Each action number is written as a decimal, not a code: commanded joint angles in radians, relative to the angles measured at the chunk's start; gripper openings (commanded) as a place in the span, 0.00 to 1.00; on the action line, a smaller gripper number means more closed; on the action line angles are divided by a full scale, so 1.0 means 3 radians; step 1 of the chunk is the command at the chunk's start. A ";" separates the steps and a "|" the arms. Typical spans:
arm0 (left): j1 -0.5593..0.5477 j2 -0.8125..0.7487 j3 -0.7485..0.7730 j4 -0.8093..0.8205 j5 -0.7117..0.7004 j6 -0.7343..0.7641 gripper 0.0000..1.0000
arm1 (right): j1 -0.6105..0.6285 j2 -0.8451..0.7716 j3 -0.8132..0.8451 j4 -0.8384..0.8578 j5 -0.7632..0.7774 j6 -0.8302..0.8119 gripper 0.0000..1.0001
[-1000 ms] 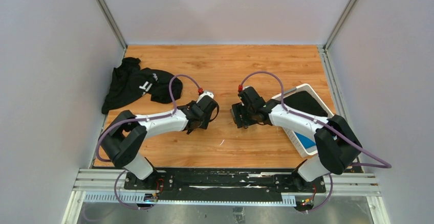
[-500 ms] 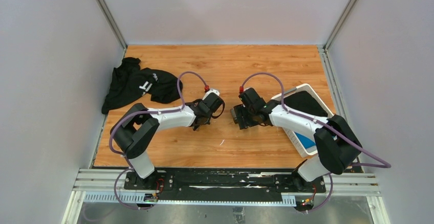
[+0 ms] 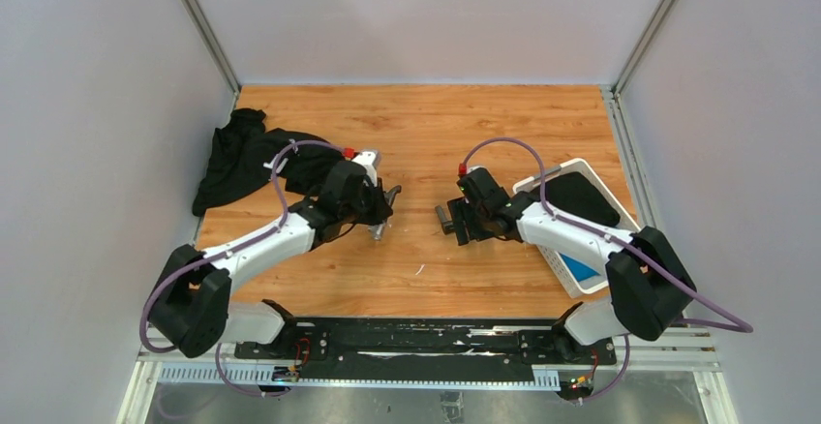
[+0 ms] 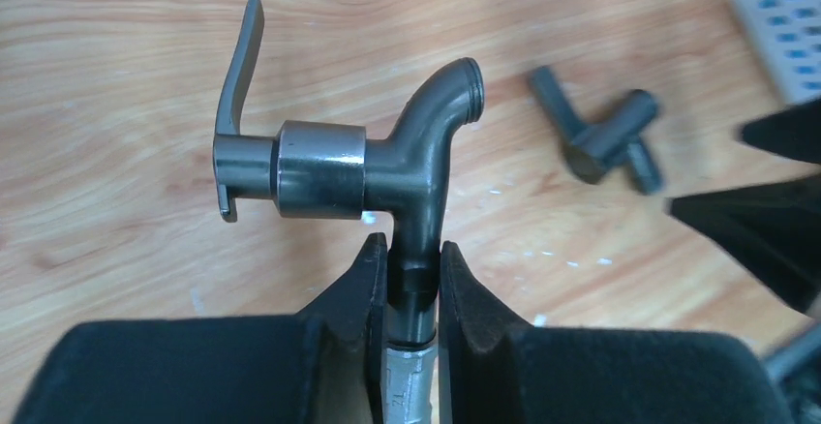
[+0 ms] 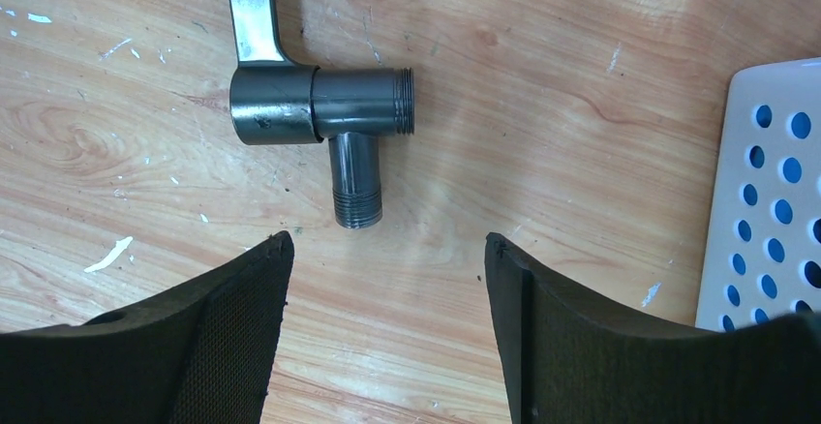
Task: Install the water faucets
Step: Pick up the water faucet from the center of the board.
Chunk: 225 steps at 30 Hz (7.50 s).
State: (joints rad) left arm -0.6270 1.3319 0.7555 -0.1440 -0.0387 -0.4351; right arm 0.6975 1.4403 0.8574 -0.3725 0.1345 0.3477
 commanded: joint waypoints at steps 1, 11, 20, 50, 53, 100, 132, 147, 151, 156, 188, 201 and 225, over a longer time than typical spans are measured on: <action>0.0276 -0.0152 -0.0392 0.1048 0.1221 -0.0400 0.00 | -0.0048 -0.0102 -0.0061 -0.0078 0.0059 0.0035 0.71; 0.0581 0.0403 -0.0986 0.2850 0.2113 -0.1364 0.00 | -0.0079 -0.0277 0.0016 -0.0060 -0.0159 0.0115 0.71; 0.0601 0.1229 -0.1359 0.4451 0.2308 -0.2042 0.00 | -0.0147 -0.0336 -0.0034 0.0632 -0.0651 0.1185 0.64; 0.0607 0.2066 -0.1652 0.5655 0.2349 -0.2431 0.00 | 0.0287 0.1097 0.0732 0.1263 -0.1155 0.1479 0.38; 0.0607 0.2064 -0.1659 0.5655 0.2359 -0.2427 0.00 | 0.0340 0.1159 0.0790 0.1102 -0.1079 0.1406 0.36; 0.0602 -0.2768 -0.0670 -0.1077 0.0717 -0.0784 1.00 | 0.0706 0.1756 0.1495 0.1513 -0.0079 0.1205 0.15; 0.0602 -0.2619 -0.0555 -0.1053 0.0804 -0.0733 1.00 | 0.0708 0.1734 0.1488 0.1437 -0.0157 0.1152 0.62; 0.0586 -0.2575 0.0122 -0.1825 0.0029 -0.0532 1.00 | 0.0391 0.0395 0.0806 0.0785 0.0517 0.0322 0.74; 0.0470 -0.2466 0.0302 -0.1971 -0.0481 -0.0387 1.00 | 0.0034 0.0063 0.0338 0.0539 0.0286 0.0061 0.74; 0.0215 -0.2136 0.0503 -0.1994 -0.0816 -0.0418 1.00 | -0.0136 -0.0054 0.0120 0.0233 -0.0136 -0.0386 0.77; 0.0015 -0.1598 0.0292 -0.0854 0.0467 -0.1200 1.00 | -0.0107 -0.0722 -0.0396 0.0665 -0.0662 -0.0035 0.00; -0.0649 -0.0836 0.0042 0.0287 0.0713 -0.1352 0.98 | 0.0189 -0.1486 -0.0469 0.0809 -0.0712 0.0580 0.00; -0.0715 -0.0260 0.0166 0.0707 0.0786 -0.1333 0.64 | 0.0369 -0.1626 -0.0446 0.0762 -0.0775 0.0624 0.00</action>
State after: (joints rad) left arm -0.8310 1.2373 0.7746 0.0357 0.1989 -0.8429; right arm 0.7849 0.9581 0.6800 -0.1570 -0.0868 0.5247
